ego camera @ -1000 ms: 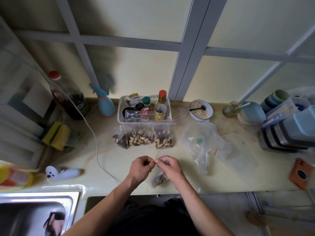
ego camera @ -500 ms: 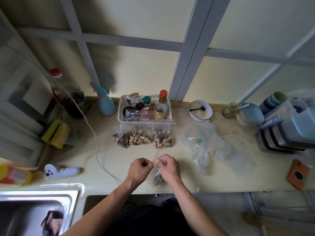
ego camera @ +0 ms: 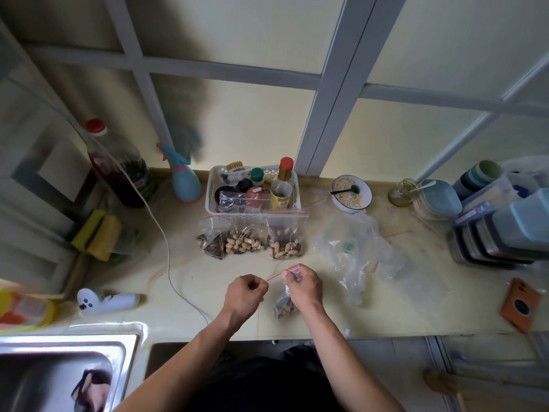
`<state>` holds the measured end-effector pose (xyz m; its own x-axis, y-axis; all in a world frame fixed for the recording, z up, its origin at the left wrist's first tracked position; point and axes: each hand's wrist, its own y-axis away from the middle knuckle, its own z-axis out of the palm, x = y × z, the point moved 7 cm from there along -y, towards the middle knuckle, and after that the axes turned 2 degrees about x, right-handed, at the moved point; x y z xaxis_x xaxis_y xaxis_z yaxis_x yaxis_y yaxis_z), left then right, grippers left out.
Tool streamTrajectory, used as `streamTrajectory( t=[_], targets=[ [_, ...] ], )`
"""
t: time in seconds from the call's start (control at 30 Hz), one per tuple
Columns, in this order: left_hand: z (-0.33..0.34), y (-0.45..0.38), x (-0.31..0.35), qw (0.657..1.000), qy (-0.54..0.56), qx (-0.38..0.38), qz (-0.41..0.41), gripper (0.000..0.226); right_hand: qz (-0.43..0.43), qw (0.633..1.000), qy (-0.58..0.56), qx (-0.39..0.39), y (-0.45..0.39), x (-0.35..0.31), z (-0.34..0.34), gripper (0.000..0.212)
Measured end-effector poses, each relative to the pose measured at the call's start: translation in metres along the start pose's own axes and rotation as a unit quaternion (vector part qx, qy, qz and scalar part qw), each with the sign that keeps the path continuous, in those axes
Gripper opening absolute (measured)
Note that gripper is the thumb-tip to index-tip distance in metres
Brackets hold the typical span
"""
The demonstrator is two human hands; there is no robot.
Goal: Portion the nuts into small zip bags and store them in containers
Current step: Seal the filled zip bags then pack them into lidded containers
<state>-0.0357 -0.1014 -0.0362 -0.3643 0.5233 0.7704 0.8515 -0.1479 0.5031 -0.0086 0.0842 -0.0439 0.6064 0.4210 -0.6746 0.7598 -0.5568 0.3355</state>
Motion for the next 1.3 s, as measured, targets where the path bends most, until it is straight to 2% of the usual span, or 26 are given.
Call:
streamTrajectory(
  t=[0.17, 0.3, 0.5, 0.63, 0.8, 0.87, 0.97, 1.1, 1.2, 1.23, 1.3],
  targets=[
    [-0.002, -0.001, -0.004, 1.0, 0.005, 0.008, -0.017, 0.018, 0.02, 1.0, -0.006, 0.001, -0.004, 0.007, -0.002, 0.015],
    [-0.001, -0.003, -0.005, 0.999, 0.027, 0.008, -0.024, 0.027, 0.036, 0.999, -0.02, 0.004, -0.007, 0.012, -0.002, 0.013],
    [-0.003, -0.004, -0.01, 1.0, 0.021, 0.005, -0.023, 0.033, 0.023, 0.999, -0.04, -0.006, -0.005, 0.011, 0.0, 0.015],
    [-0.008, -0.006, -0.013, 0.995, 0.097, 0.013, -0.013, 0.027, 0.021, 0.99, -0.134, -0.047, -0.005, 0.012, 0.002, 0.018],
    [-0.005, 0.0, -0.007, 0.985, 0.162, -0.059, -0.017, 0.017, 0.03, 0.964, -0.229, -0.129, 0.009, 0.003, 0.006, 0.018],
    [-0.004, 0.002, -0.004, 0.981, 0.182, -0.061, -0.005, 0.016, 0.025, 0.958, -0.244, -0.151, 0.013, -0.001, 0.01, 0.021],
    [-0.006, 0.002, -0.002, 0.967, 0.253, -0.038, -0.014, 0.019, 0.018, 0.95, -0.28, -0.138, 0.015, -0.005, 0.011, 0.023],
    [0.0, 0.0, 0.0, 0.949, 0.308, -0.073, -0.009, 0.032, 0.027, 0.949, -0.296, -0.103, 0.017, -0.011, 0.011, 0.029],
    [0.01, 0.009, 0.014, 0.949, 0.25, -0.183, 0.064, 0.036, 0.05, 0.942, -0.319, -0.094, 0.018, -0.011, 0.017, 0.031],
    [0.012, 0.012, 0.018, 0.95, 0.23, -0.197, 0.077, 0.033, 0.066, 0.937, -0.332, -0.09, 0.018, -0.009, 0.019, 0.032],
    [0.015, 0.015, 0.02, 0.961, 0.192, -0.178, 0.089, 0.028, 0.092, 0.931, -0.345, -0.079, 0.018, -0.005, 0.022, 0.035]
  ],
)
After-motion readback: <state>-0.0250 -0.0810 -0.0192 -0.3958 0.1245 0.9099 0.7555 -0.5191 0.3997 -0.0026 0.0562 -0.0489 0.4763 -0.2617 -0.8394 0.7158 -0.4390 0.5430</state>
